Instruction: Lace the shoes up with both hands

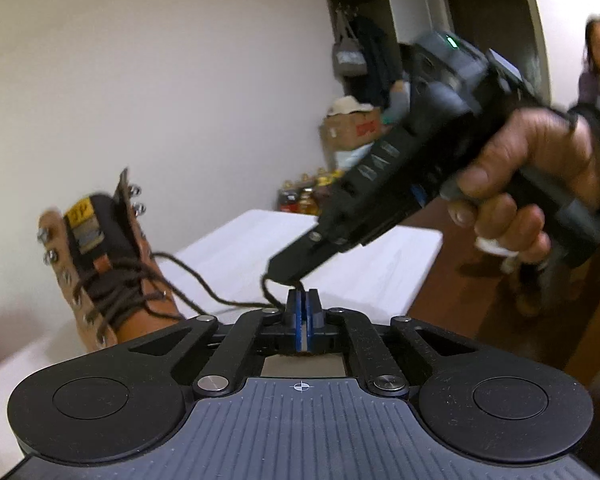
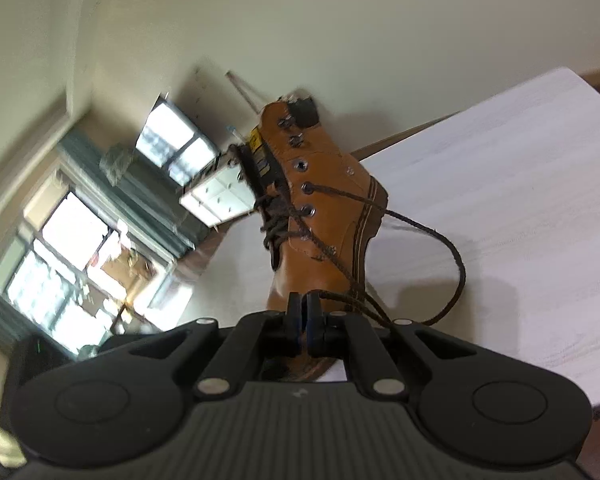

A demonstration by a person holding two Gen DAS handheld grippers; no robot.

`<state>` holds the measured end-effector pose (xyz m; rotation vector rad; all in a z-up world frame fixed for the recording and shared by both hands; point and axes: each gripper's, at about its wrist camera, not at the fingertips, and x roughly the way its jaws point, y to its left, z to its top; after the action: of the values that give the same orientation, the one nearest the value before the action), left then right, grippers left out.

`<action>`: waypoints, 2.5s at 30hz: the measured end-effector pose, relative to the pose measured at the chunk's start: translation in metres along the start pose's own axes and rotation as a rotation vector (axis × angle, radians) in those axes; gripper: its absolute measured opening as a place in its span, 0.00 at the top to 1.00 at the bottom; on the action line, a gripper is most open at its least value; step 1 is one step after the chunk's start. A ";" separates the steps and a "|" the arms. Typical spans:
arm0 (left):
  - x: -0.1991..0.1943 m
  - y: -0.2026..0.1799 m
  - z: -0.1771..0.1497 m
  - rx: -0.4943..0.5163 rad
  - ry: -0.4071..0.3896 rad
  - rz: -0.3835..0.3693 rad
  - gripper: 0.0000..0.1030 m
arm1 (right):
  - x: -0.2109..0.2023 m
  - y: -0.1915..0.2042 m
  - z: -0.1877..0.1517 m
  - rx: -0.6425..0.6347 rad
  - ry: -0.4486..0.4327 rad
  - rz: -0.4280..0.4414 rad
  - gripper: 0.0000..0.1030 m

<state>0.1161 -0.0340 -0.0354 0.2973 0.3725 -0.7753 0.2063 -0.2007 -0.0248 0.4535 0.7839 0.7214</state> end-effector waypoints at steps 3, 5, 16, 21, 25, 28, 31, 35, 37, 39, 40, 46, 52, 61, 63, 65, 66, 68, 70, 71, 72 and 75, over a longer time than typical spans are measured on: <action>-0.017 0.031 0.000 -0.004 0.023 -0.062 0.98 | -0.005 0.015 -0.001 -0.236 0.007 -0.019 0.73; -0.027 0.046 -0.001 0.013 0.032 -0.112 0.98 | -0.004 0.038 -0.010 -0.543 0.022 -0.020 0.73; -0.065 0.085 0.001 0.057 0.090 -0.135 0.98 | 0.047 0.091 -0.025 -1.097 0.024 0.177 0.69; -0.069 0.087 -0.005 0.049 0.102 -0.134 0.98 | 0.069 0.094 -0.017 -1.087 0.035 0.232 0.77; -0.069 0.090 -0.007 0.039 0.098 -0.142 0.98 | 0.072 0.093 -0.017 -1.064 0.045 0.257 0.84; -0.065 0.091 -0.008 0.040 0.093 -0.149 0.98 | 0.067 0.092 -0.017 -1.047 0.056 0.248 0.97; -0.062 0.091 -0.008 0.038 0.088 -0.149 0.98 | 0.061 0.094 -0.017 -1.025 0.062 0.206 0.97; -0.056 0.097 -0.006 0.018 0.080 -0.127 0.97 | 0.048 0.099 -0.015 -0.993 0.028 0.032 0.97; -0.054 0.107 0.001 0.031 0.074 -0.093 0.96 | 0.040 0.098 -0.012 -0.967 -0.007 -0.086 0.97; -0.051 0.117 0.011 0.058 0.070 -0.074 0.96 | 0.033 0.097 -0.007 -0.938 -0.056 -0.208 0.97; -0.050 0.121 0.017 0.071 0.069 -0.071 0.96 | 0.030 0.098 -0.006 -0.933 -0.074 -0.250 0.97; -0.024 0.142 0.073 0.309 0.113 -0.090 0.87 | 0.035 0.113 -0.002 -1.037 -0.086 -0.443 0.97; 0.004 0.161 0.114 0.470 0.170 -0.150 0.67 | 0.046 0.124 -0.006 -1.218 -0.051 -0.550 0.97; 0.065 0.201 0.152 0.601 0.330 -0.364 0.55 | 0.057 0.127 0.000 -1.259 -0.025 -0.633 0.97; 0.076 0.209 0.156 0.577 0.367 -0.429 0.51 | 0.064 0.130 -0.001 -1.272 -0.029 -0.676 0.97; 0.093 0.219 0.162 0.542 0.422 -0.519 0.50 | 0.072 0.132 -0.003 -1.286 -0.030 -0.712 0.97; 0.101 0.222 0.162 0.535 0.453 -0.549 0.50 | 0.075 0.133 -0.004 -1.290 -0.029 -0.721 0.97; 0.111 0.226 0.159 0.525 0.496 -0.585 0.52 | 0.081 0.135 -0.010 -1.305 -0.027 -0.755 0.97; 0.124 0.228 0.153 0.522 0.565 -0.622 0.59 | 0.087 0.137 -0.016 -1.324 -0.018 -0.793 0.97; 0.128 0.228 0.150 0.526 0.591 -0.634 0.63 | 0.089 0.138 -0.018 -1.326 -0.015 -0.804 0.97; 0.132 0.227 0.146 0.528 0.615 -0.648 0.63 | 0.091 0.138 -0.019 -1.325 -0.013 -0.812 0.97; 0.138 0.229 0.144 0.521 0.644 -0.673 0.68 | 0.093 0.139 -0.020 -1.324 -0.013 -0.831 0.97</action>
<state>0.4035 -0.0204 0.0626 0.9516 0.9034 -1.4385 0.1796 -0.0366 0.0028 -1.0192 0.2839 0.3123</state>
